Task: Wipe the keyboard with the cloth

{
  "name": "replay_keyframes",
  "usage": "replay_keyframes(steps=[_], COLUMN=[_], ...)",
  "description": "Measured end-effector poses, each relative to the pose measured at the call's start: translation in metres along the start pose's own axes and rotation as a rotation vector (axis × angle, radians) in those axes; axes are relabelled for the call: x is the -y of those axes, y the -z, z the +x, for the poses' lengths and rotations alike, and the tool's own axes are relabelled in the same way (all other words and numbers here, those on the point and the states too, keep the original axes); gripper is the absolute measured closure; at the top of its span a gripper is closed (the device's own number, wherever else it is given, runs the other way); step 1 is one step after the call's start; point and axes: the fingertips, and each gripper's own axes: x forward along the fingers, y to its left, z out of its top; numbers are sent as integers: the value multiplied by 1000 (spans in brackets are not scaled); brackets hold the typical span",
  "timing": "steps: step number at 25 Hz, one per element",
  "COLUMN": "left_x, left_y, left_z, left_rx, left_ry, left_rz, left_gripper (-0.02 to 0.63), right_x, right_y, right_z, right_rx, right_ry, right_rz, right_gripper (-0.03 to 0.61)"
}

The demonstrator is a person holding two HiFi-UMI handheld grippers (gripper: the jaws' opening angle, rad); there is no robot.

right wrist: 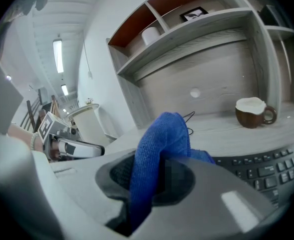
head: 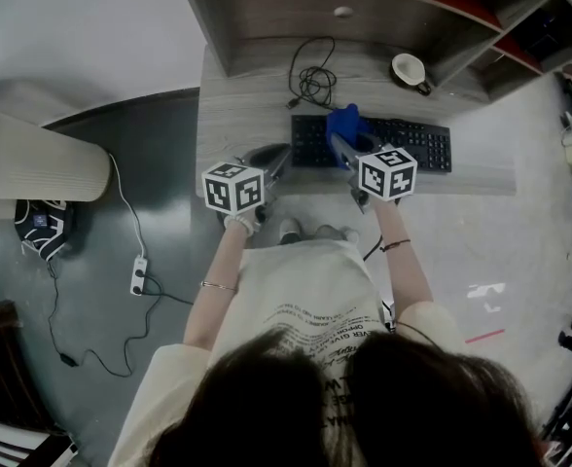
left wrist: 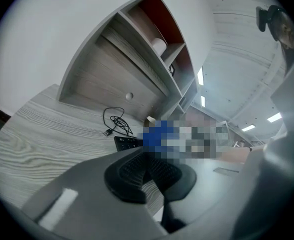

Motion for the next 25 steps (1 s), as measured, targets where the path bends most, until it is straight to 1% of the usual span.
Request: replay_keyframes(steps=[9, 25], left_x=[-7, -12], left_y=[-2, -1], left_z=[-12, -34], left_rx=[34, 80], left_ry=[-33, -84], left_rz=[-25, -24], left_gripper=[615, 617], right_x=[-17, -44], right_y=[-1, 0], right_z=[12, 30], right_rx=[-18, -33], right_ry=[-32, -78], right_rz=[-12, -26], right_gripper=[520, 520])
